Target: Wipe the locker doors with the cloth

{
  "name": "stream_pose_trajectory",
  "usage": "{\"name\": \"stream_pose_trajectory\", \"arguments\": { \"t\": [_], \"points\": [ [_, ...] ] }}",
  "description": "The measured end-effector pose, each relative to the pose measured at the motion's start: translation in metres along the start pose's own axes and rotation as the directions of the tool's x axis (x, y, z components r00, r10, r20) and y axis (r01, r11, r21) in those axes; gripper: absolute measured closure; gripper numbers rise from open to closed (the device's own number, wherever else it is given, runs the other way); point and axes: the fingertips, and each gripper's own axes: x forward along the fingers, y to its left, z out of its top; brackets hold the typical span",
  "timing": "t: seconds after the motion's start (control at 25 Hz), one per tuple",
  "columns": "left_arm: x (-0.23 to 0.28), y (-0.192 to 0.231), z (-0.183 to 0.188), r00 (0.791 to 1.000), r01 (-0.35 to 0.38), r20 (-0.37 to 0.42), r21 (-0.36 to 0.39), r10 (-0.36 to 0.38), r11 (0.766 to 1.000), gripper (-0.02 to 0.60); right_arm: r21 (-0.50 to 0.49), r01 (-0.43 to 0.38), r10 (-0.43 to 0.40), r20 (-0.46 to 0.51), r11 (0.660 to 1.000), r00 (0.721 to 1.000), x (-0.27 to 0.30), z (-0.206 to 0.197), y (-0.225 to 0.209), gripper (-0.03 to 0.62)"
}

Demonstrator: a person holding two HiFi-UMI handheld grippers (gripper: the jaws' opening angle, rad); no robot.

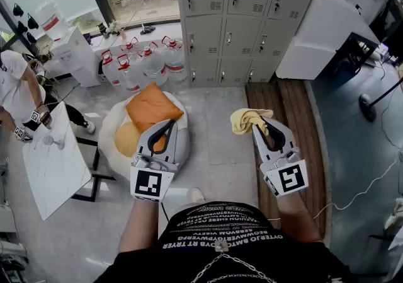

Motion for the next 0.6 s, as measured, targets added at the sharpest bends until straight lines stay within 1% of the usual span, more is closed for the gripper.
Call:
{"name": "stream_pose_trajectory", "arguments": {
  "t": [0.2, 0.4, 0.52, 0.6],
  "points": [
    [0.000, 0.023, 0.000, 1.000, 0.016, 0.011, -0.004, -0.016, 1.000, 0.577, 0.017, -0.007, 0.007, -0.012, 1.000, 1.000, 0.024, 0.003, 0.010, 0.540],
    [-0.001, 0.040, -0.014, 0.999, 0.027, -0.017, -0.001, -0.027, 1.000, 0.577, 0.014, -0.001, 0.001, -0.010, 1.000, 1.000, 0.035, 0.008, 0.018, 0.539],
    [-0.002, 0.051, -0.014, 1.000, 0.022, 0.004, -0.010, -0.022, 1.000, 0.577, 0.010, 0.012, -0.012, -0.013, 1.000, 1.000, 0.036, 0.013, 0.021, 0.539],
    [-0.003, 0.052, -0.017, 0.999, 0.042, 0.014, -0.025, -0.042, 0.999, 0.577, 0.013, 0.022, -0.022, -0.018, 1.000, 1.000, 0.035, 0.015, 0.023, 0.540]
  ]
}}
